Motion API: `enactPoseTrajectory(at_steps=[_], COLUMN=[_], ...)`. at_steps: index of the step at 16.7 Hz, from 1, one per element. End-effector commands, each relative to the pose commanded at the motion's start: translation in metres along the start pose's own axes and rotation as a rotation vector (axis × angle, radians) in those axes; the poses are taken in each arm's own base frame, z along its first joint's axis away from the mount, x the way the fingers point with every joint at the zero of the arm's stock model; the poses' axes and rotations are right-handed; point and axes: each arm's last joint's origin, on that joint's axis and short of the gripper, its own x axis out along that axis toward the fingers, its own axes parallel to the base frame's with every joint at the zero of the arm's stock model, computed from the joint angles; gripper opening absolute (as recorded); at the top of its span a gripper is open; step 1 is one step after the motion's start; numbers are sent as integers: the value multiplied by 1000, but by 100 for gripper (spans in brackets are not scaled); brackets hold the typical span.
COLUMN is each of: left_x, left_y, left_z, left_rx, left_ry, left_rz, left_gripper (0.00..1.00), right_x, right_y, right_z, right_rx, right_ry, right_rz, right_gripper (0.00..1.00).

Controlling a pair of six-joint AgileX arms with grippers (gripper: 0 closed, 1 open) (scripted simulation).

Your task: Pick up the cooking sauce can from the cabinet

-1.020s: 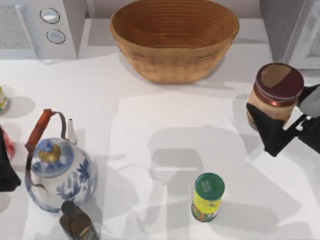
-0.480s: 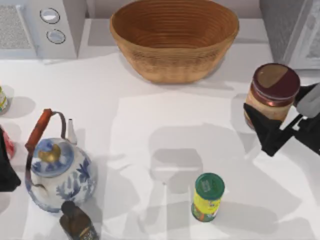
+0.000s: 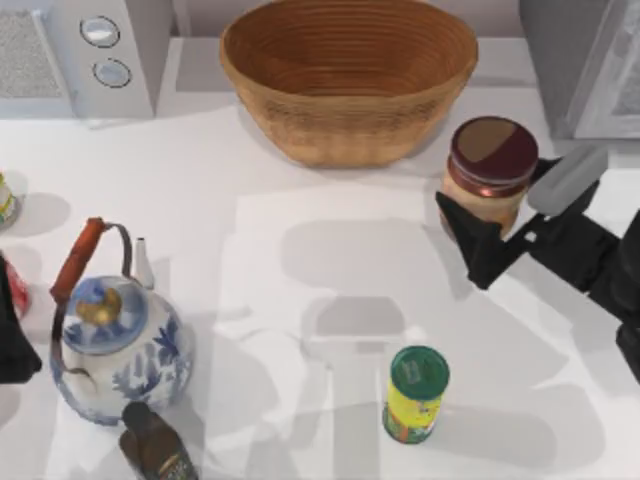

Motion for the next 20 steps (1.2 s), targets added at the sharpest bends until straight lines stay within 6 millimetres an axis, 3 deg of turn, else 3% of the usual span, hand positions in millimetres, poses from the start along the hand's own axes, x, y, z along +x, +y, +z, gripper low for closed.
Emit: enactPoseTrajectory(at_steps=[5, 18, 20], left_x=[0, 0, 0], left_y=[0, 0, 0], left_z=[0, 0, 0], left_rx=[0, 0, 0], left_ry=[0, 0, 0], left_rz=[0, 0, 0], left_gripper=[100, 100, 100], right_x=[3, 3, 3], right_y=[0, 0, 0], right_z=[-2, -2, -2], right_rx=[0, 0, 0], right_ry=[0, 0, 0], right_rz=[0, 0, 0], right_gripper=[0, 98, 100])
